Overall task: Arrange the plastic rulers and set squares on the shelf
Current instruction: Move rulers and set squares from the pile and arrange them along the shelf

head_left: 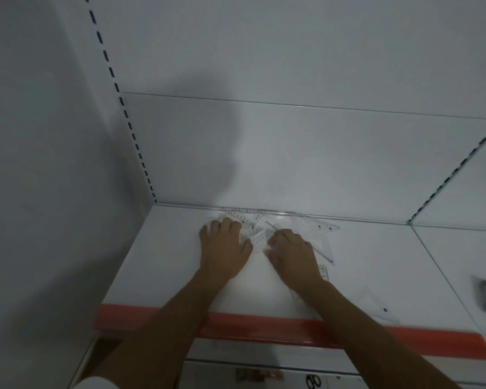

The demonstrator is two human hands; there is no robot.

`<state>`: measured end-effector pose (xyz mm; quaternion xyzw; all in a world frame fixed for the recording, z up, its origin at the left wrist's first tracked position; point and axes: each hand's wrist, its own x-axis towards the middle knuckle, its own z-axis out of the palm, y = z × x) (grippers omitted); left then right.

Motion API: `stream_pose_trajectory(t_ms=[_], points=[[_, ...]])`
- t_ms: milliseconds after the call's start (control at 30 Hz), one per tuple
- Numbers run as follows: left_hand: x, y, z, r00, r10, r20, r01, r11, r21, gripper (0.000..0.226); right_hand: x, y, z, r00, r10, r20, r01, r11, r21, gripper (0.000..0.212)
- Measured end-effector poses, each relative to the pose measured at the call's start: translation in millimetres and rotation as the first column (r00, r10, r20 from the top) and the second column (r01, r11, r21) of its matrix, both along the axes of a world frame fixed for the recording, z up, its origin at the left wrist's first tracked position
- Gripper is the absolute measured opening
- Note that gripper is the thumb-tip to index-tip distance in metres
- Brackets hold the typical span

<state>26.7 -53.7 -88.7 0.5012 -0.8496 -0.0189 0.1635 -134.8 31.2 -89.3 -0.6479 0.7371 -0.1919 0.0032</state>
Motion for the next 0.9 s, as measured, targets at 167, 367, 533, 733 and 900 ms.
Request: stream_pose_trajectory(t_ms=[167,367,533,733,900], points=[[-1,0,-1,1.000,-0.001,-0.007,0.001,1.000,0.012,0.046,2,4,-7,0.998,-0.014,0.054,0.018,0.996,-0.084,0.024],[-1,-1,-6,0.993,-0.038,-0.114,0.030,0.997,-0.072,0.039,2,6,-11,0.995,-0.002,0.097,0.011,0.995,-0.098,0.016],[0,1,-10,0.972,-0.107,-0.207,0.084,0.990,-0.116,0.033,0,5,-12,0.989,0.010,0.145,0.005,0.994,-0.105,0.024],[3,1,-9,0.944,-0.170,-0.282,0.133,0.980,-0.147,0.029,0,6,-12,0.986,0.032,0.165,-0.012,0.993,-0.117,0.038],[3,0,-9,0.923,-0.222,-0.316,0.181,0.971,-0.154,0.027,1,6,-12,0.975,0.011,0.222,0.023,0.988,-0.151,0.028]])
